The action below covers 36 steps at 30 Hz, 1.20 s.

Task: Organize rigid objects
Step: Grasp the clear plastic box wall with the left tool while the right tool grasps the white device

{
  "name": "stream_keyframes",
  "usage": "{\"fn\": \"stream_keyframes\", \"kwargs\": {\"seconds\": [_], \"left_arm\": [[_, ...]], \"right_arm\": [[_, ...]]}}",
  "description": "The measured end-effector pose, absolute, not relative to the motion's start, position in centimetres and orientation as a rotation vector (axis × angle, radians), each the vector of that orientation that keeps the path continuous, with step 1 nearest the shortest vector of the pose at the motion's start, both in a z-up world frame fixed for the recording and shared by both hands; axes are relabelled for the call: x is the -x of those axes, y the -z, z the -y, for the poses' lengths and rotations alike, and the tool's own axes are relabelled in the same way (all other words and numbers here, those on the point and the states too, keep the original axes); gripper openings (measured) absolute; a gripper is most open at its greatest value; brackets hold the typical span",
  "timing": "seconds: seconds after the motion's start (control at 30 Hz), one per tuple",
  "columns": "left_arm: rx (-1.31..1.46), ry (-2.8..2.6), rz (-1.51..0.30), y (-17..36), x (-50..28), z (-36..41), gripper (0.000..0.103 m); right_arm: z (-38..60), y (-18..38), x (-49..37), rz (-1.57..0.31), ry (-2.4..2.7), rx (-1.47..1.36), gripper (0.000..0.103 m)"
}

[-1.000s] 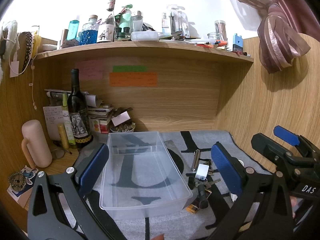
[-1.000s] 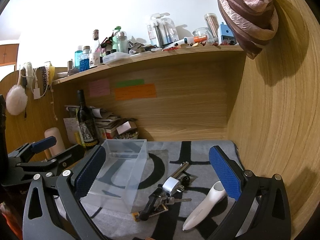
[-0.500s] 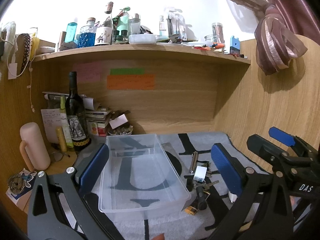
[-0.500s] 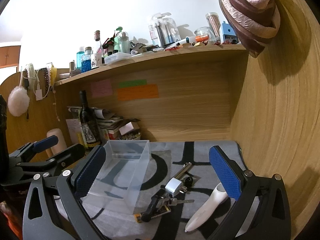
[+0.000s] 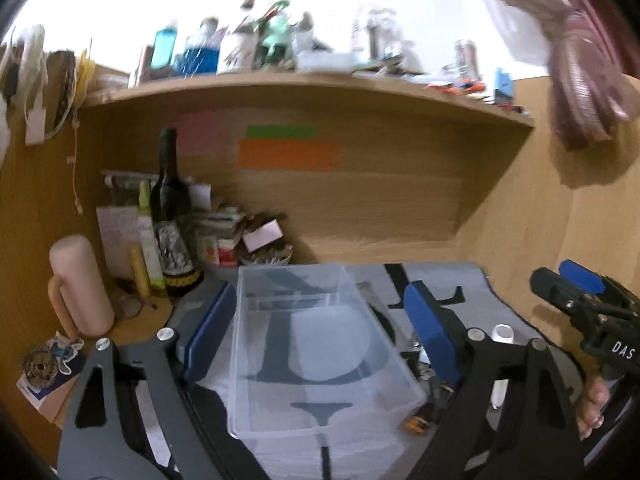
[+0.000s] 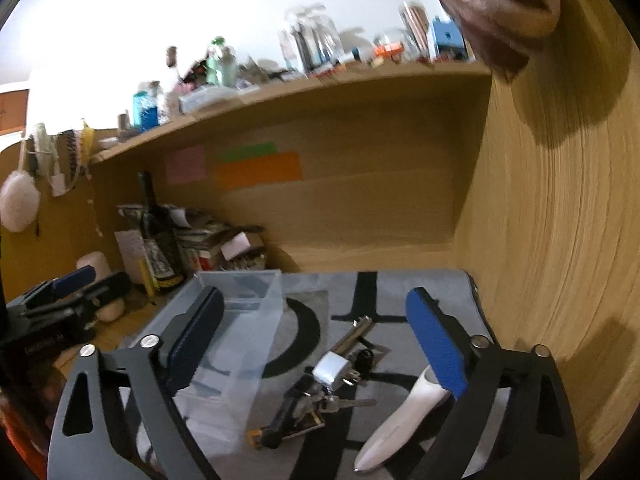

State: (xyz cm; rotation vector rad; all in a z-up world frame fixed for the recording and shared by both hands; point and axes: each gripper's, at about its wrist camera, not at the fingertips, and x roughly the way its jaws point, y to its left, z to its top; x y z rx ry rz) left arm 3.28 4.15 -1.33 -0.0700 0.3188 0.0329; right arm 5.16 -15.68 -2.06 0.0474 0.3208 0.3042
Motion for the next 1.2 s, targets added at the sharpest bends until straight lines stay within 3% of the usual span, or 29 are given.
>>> {"fn": "stream_keyframes", "kwargs": {"seconds": [0.27,0.53,0.67,0.73,0.9,1.03,1.2], "left_arm": [[0.036,-0.074,-0.442,2.9,-7.6,-7.9,0.072],[0.048,-0.074,-0.665,6.1,-13.2,-11.5,0.042],[0.109,-0.011,-0.777,8.3,-15.2,-12.9,0.039],[0.113,-0.013,-0.820,9.2,-15.7,-13.2,0.032],[0.159,0.029,-0.901,11.1,-16.8,-13.8,0.032],[0.193,0.068,-0.958,12.4,-17.4,-13.9,0.022],[0.182,0.082,-0.980,13.1,-17.7,-13.9,0.022]], "right_arm": [[17.0,3.7,-8.2,-0.430,-0.239,-0.029,0.074],[19.1,5.7,-10.6,-0.564,-0.165,-0.021,0.062],[20.2,6.7,-11.4,-0.622,-0.115,-0.015,0.061],[20.7,7.4,-11.7,-0.650,-0.095,-0.024,0.061],[21.6,9.6,-12.8,-0.736,-0.051,-0.058,0.061],[22.1,11.1,-13.4,-0.810,-0.011,-0.084,0.061],[22.1,12.5,-14.1,-0.899,-0.011,-0.094,0.061]]}}
